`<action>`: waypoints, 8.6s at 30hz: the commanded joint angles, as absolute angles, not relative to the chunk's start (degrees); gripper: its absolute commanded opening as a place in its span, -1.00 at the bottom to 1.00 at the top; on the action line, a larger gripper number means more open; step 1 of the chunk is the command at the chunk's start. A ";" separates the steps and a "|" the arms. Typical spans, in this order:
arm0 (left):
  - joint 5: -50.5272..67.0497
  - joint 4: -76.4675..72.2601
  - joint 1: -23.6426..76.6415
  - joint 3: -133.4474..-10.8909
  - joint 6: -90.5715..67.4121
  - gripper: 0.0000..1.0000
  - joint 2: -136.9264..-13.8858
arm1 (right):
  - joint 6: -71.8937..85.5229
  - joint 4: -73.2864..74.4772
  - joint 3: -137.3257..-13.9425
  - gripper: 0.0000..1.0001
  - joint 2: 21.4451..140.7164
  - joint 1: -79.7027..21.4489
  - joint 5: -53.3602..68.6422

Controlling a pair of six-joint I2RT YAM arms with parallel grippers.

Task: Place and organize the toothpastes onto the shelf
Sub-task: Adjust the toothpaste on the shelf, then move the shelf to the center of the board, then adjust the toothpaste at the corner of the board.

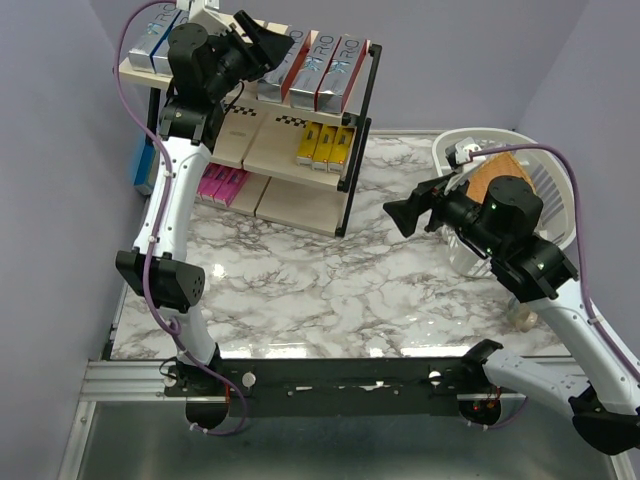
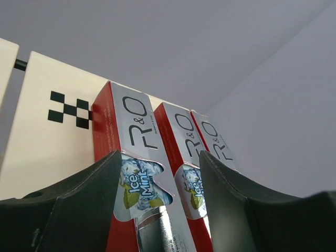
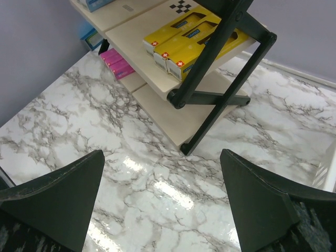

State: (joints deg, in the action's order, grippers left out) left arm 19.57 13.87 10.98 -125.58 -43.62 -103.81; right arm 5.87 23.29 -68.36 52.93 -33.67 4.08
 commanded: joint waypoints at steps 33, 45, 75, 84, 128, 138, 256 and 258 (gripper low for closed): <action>13.47 17.74 7.30 -123.05 -33.79 0.67 -92.56 | 4.31 23.64 -69.43 1.00 52.82 -33.49 3.43; -10.19 14.86 -9.72 -85.02 -25.92 0.78 -66.02 | 2.99 23.03 -66.62 1.00 52.21 -33.49 3.51; -23.47 -22.05 -24.61 -51.85 -71.64 0.98 -93.23 | 3.51 19.60 -57.75 1.00 58.88 -32.35 -3.69; -20.14 -17.93 -24.43 -65.82 -72.51 0.98 -108.54 | 5.18 19.51 -57.74 1.00 62.75 -27.51 -1.32; -7.39 -5.45 -23.90 -75.23 -2.48 0.98 -110.30 | 9.49 18.11 -47.91 1.00 57.40 -23.47 5.36; -2.38 -9.22 -24.78 -74.27 5.45 0.98 -114.69 | 12.12 12.57 -40.87 1.00 53.18 -23.55 7.73; -1.85 -5.01 -20.74 -99.12 3.18 0.98 -124.00 | 16.43 19.95 -53.17 0.94 68.20 -23.82 11.60; -1.58 -2.82 -20.92 -100.63 2.20 0.98 -125.41 | 16.79 20.30 -53.35 0.94 68.55 -23.82 11.60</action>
State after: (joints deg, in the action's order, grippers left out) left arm -2.33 -5.78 -20.51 -96.88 6.85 -121.67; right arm 15.05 17.91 -51.57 67.53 -23.88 12.51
